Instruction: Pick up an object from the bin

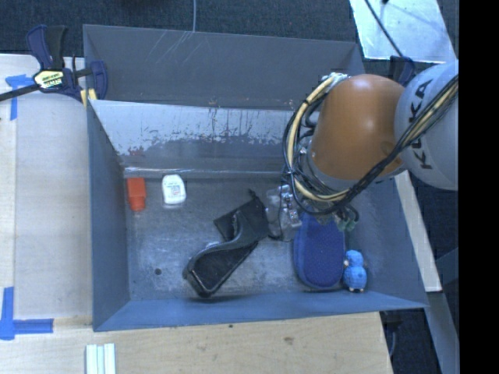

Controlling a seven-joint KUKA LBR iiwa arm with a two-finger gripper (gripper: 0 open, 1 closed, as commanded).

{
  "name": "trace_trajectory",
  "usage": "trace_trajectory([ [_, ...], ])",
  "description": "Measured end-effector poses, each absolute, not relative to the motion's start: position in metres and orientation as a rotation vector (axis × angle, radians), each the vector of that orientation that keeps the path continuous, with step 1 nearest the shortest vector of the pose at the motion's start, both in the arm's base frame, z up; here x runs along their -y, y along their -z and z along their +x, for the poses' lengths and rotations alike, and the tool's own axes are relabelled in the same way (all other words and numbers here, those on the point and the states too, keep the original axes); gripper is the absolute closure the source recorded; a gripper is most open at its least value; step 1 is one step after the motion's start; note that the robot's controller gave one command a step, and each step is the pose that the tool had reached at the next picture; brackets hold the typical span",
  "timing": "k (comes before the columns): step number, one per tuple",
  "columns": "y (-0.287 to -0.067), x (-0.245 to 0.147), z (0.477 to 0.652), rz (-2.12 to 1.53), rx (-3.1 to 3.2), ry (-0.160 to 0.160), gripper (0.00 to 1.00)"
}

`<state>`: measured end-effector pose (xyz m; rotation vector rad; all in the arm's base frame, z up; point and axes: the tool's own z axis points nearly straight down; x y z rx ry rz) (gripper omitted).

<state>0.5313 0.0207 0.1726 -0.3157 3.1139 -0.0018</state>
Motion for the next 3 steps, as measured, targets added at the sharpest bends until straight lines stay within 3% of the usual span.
trace_trajectory([
  [1, -0.168, -0.021, 0.530, -0.319, -3.122, 0.000, 0.00],
  [2, -0.131, -0.023, 0.571, -0.495, -3.097, 0.000, 0.00],
  [3, -0.068, -0.029, 0.583, -0.553, -3.093, -0.001, 0.00],
])
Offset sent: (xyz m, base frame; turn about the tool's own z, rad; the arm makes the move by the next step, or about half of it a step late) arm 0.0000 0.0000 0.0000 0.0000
